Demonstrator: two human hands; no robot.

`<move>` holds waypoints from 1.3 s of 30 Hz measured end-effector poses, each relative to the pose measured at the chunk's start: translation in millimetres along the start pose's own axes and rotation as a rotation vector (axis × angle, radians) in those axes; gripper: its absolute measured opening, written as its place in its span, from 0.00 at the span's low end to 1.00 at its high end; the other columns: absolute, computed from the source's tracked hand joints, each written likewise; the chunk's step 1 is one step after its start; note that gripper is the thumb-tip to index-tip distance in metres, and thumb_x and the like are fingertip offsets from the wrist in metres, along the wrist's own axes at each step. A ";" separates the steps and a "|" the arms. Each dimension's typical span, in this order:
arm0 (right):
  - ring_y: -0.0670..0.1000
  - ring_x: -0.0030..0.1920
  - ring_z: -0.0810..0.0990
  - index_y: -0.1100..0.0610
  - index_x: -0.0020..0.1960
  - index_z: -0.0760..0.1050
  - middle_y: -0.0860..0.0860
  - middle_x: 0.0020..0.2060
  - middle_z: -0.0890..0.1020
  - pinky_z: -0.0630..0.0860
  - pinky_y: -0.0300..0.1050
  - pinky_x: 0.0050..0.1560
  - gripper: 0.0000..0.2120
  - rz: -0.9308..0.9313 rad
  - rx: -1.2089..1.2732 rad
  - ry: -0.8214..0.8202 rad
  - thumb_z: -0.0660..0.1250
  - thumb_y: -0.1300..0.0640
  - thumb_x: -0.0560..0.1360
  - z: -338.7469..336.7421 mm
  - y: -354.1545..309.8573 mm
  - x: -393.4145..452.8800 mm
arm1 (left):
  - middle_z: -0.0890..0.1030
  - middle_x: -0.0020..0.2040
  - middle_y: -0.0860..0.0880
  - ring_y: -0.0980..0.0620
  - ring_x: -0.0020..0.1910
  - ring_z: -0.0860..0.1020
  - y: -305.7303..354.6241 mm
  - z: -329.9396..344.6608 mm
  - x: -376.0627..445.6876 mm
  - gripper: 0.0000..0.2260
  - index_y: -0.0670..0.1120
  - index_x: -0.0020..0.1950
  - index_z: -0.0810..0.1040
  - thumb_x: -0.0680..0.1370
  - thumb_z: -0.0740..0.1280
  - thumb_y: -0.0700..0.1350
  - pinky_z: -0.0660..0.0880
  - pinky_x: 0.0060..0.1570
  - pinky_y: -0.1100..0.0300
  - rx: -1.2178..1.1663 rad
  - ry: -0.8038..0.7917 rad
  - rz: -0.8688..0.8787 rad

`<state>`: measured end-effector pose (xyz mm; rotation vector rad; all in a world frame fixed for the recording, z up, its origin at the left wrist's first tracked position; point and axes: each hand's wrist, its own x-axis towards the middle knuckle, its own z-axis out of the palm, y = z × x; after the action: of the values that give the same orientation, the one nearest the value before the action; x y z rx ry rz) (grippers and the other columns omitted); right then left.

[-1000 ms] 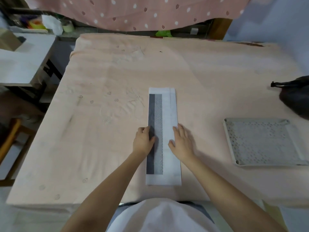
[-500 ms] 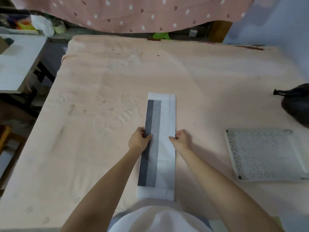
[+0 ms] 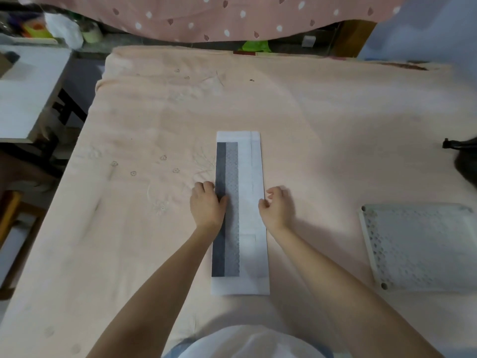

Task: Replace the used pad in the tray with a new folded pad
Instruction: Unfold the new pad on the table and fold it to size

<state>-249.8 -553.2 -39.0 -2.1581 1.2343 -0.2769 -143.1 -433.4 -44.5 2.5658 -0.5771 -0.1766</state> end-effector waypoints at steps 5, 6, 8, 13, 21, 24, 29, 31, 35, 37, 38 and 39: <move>0.56 0.55 0.75 0.63 0.61 0.69 0.56 0.57 0.74 0.72 0.48 0.51 0.25 0.018 -0.333 -0.135 0.66 0.46 0.72 5.7 -12.6 -48.4 | 0.74 0.52 0.41 0.42 0.50 0.73 31.0 12.5 5.6 0.18 0.38 0.55 0.73 0.77 0.65 0.53 0.70 0.44 0.54 0.097 -0.142 0.259; 0.55 0.56 0.74 0.64 0.65 0.65 0.57 0.60 0.72 0.71 0.47 0.53 0.29 0.042 -0.361 -0.164 0.65 0.45 0.73 7.9 -13.4 -55.5 | 0.73 0.55 0.41 0.43 0.54 0.72 37.3 17.5 10.1 0.19 0.39 0.57 0.71 0.77 0.63 0.55 0.70 0.46 0.55 0.144 -0.183 0.257; 0.55 0.60 0.71 0.64 0.67 0.62 0.57 0.63 0.69 0.68 0.45 0.57 0.31 0.042 -0.369 -0.186 0.63 0.43 0.75 10.3 -14.7 -66.0 | 0.71 0.60 0.41 0.43 0.58 0.70 48.1 24.4 17.3 0.22 0.39 0.62 0.68 0.78 0.62 0.55 0.70 0.50 0.56 0.228 -0.245 0.217; 0.55 0.61 0.74 0.66 0.71 0.59 0.59 0.63 0.73 0.70 0.45 0.59 0.32 0.027 -0.360 -0.238 0.58 0.43 0.78 10.7 -22.2 -79.2 | 0.67 0.66 0.40 0.43 0.64 0.67 61.5 33.0 19.9 0.26 0.39 0.70 0.62 0.78 0.60 0.55 0.70 0.55 0.53 0.348 -0.289 0.124; 0.56 0.65 0.70 0.66 0.72 0.53 0.62 0.69 0.64 0.68 0.41 0.59 0.39 0.287 -0.244 -0.276 0.68 0.45 0.74 13.7 -29.9 -77.1 | 0.67 0.65 0.42 0.44 0.63 0.67 66.9 35.0 18.0 0.28 0.40 0.68 0.64 0.77 0.61 0.59 0.70 0.55 0.53 0.387 -0.307 0.101; 0.53 0.60 0.76 0.65 0.72 0.54 0.56 0.64 0.72 0.72 0.43 0.55 0.42 0.239 -0.197 -0.281 0.70 0.43 0.71 11.7 -25.3 -77.0 | 0.68 0.63 0.43 0.44 0.61 0.68 68.7 35.0 17.9 0.25 0.40 0.66 0.65 0.77 0.61 0.56 0.70 0.54 0.54 0.369 -0.308 0.103; 0.51 0.42 0.78 0.58 0.47 0.70 0.49 0.37 0.76 0.65 0.30 0.35 0.12 0.173 -0.058 -0.358 0.69 0.50 0.73 7.8 -17.0 -69.3 | 0.68 0.63 0.42 0.43 0.62 0.67 65.8 34.5 19.2 0.25 0.39 0.66 0.65 0.77 0.60 0.56 0.69 0.54 0.53 0.318 -0.307 0.098; 0.49 0.38 0.77 0.56 0.44 0.71 0.50 0.36 0.76 0.68 0.33 0.36 0.07 0.130 0.019 -0.419 0.66 0.53 0.76 8.0 -20.4 -73.5 | 0.68 0.63 0.42 0.43 0.61 0.68 66.4 33.1 19.6 0.28 0.39 0.66 0.65 0.77 0.59 0.60 0.69 0.55 0.53 0.305 -0.296 0.084; 0.52 0.53 0.79 0.58 0.64 0.71 0.54 0.52 0.81 0.74 0.46 0.54 0.16 -0.035 0.064 -0.359 0.62 0.55 0.78 9.4 -38.8 -87.7 | 0.70 0.59 0.43 0.44 0.58 0.71 73.5 25.3 23.7 0.28 0.40 0.63 0.66 0.76 0.60 0.62 0.69 0.52 0.53 0.334 -0.240 0.085; 0.53 0.53 0.79 0.61 0.66 0.68 0.56 0.52 0.80 0.73 0.47 0.54 0.17 -0.074 0.077 -0.314 0.59 0.56 0.79 9.7 -47.7 -92.4 | 0.72 0.58 0.43 0.44 0.55 0.73 75.2 18.5 28.5 0.22 0.40 0.62 0.66 0.78 0.60 0.56 0.69 0.48 0.53 0.361 -0.251 0.083; 0.54 0.53 0.79 0.61 0.67 0.67 0.56 0.52 0.80 0.73 0.47 0.52 0.17 -0.080 0.070 -0.303 0.58 0.56 0.80 9.8 -50.7 -93.4 | 0.73 0.57 0.43 0.44 0.53 0.74 74.7 14.6 31.2 0.17 0.40 0.61 0.66 0.79 0.60 0.51 0.68 0.44 0.55 0.387 -0.264 0.087; 0.55 0.52 0.79 0.61 0.67 0.65 0.56 0.52 0.80 0.73 0.47 0.50 0.17 -0.079 0.048 -0.302 0.56 0.56 0.80 9.2 -53.4 -94.0 | 0.74 0.56 0.44 0.45 0.49 0.75 73.4 11.0 33.6 0.14 0.40 0.61 0.66 0.79 0.60 0.45 0.67 0.40 0.57 0.416 -0.278 0.100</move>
<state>-258.8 -451.7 -1.9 -2.1170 0.9640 -0.0099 -142.3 -510.4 -17.9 2.9244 -0.9282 -0.4231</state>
